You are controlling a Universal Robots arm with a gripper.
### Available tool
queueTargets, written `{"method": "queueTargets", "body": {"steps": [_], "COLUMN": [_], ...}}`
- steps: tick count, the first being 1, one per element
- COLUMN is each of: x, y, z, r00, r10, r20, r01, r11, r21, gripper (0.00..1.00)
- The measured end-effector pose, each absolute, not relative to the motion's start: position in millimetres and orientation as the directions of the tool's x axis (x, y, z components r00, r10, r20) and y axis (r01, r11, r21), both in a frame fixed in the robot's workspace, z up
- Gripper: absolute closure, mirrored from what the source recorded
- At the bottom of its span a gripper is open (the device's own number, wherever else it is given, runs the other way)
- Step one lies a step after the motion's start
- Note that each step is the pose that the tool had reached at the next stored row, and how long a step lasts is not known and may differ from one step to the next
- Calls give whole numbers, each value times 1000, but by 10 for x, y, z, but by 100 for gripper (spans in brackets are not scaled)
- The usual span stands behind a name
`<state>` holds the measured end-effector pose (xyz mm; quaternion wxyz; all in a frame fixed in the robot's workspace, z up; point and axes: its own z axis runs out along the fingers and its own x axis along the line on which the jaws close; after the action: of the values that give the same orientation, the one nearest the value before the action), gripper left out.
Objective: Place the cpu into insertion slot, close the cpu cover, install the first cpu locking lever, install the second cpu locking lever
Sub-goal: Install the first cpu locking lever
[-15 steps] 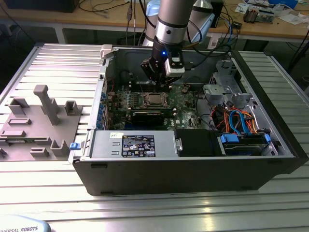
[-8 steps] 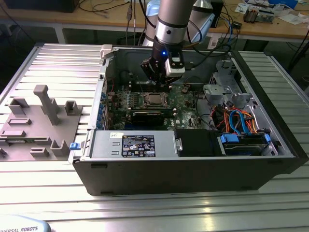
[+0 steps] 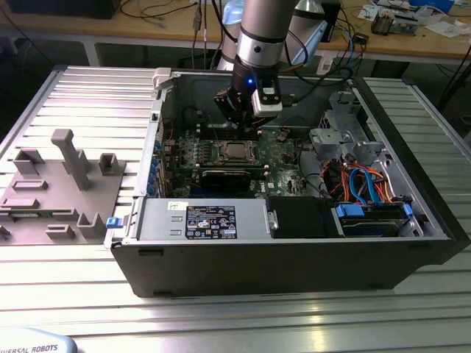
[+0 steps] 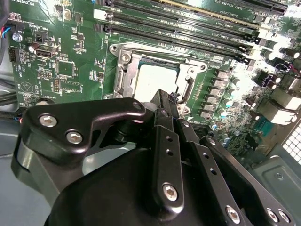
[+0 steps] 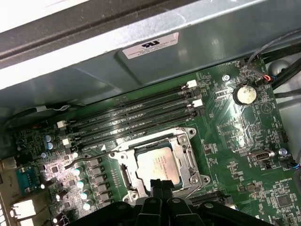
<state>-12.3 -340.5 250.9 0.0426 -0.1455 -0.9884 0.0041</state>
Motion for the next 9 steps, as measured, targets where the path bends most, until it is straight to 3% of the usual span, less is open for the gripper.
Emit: {"method": "queueTargets", "body": {"steps": [9], "x": [-123], "y": [-3404], "z": [2508], "r00": [-957], "r10": [279], "r20": [84], "r01": [279], "r11": [960], "r21": [-17], "gripper": [89]}}
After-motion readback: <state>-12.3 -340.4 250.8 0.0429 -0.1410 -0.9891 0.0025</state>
